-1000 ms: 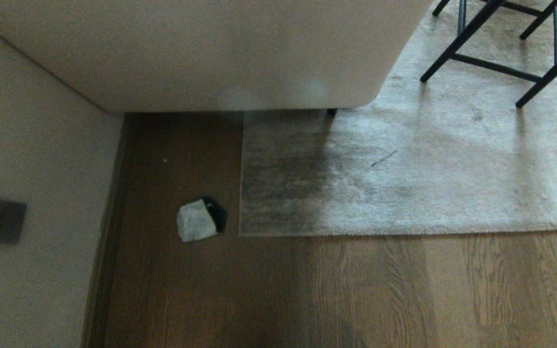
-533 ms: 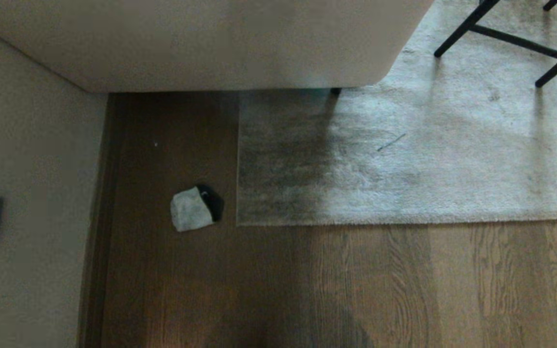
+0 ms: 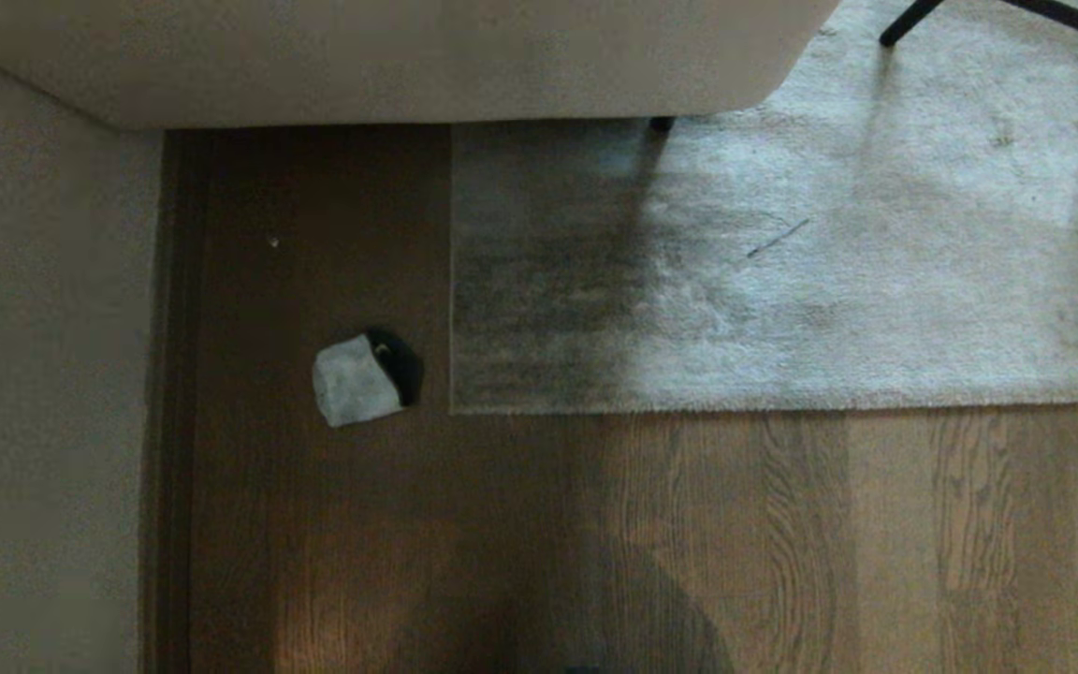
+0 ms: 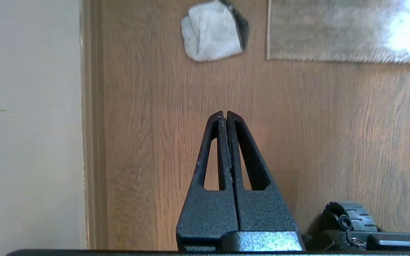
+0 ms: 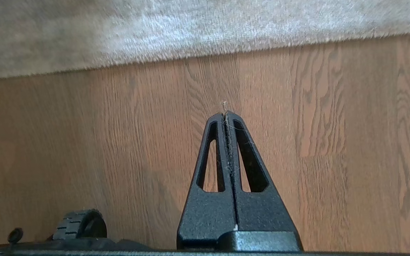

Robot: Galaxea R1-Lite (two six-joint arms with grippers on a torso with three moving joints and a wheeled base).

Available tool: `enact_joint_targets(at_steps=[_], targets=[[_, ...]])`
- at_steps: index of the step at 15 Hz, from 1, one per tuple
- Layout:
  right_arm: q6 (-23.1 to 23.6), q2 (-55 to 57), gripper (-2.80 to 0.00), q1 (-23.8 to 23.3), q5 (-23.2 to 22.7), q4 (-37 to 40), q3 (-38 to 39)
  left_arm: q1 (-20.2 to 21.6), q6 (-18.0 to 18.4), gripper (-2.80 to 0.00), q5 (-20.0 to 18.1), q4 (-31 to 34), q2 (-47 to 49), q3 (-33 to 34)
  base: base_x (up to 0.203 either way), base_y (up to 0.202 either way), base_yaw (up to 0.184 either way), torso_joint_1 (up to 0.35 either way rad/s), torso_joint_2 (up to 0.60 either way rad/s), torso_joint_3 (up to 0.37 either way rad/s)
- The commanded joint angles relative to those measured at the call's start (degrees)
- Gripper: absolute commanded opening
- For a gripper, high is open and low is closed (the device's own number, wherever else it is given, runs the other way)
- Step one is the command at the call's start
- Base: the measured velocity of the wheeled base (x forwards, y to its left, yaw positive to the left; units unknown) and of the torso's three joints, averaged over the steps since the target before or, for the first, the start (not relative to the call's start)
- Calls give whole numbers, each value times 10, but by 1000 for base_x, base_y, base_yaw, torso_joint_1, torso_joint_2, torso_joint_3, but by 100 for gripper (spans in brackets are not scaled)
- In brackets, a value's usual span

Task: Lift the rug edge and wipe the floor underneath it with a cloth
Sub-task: Pick up the rag

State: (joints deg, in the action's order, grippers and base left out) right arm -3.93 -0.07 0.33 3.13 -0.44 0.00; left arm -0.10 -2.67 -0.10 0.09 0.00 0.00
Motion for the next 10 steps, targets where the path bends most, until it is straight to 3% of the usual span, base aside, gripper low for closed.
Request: enact_joint_targets(at_steps=[1, 10], targets=[[0, 1, -280, 0, 0, 0, 0, 0, -1, -280, 0, 0, 0, 0, 0, 0, 0, 5, 1, -198], [0, 1, -280, 0, 0, 0, 0, 0, -1, -280, 0, 0, 0, 0, 0, 0, 0, 2, 1, -196]])
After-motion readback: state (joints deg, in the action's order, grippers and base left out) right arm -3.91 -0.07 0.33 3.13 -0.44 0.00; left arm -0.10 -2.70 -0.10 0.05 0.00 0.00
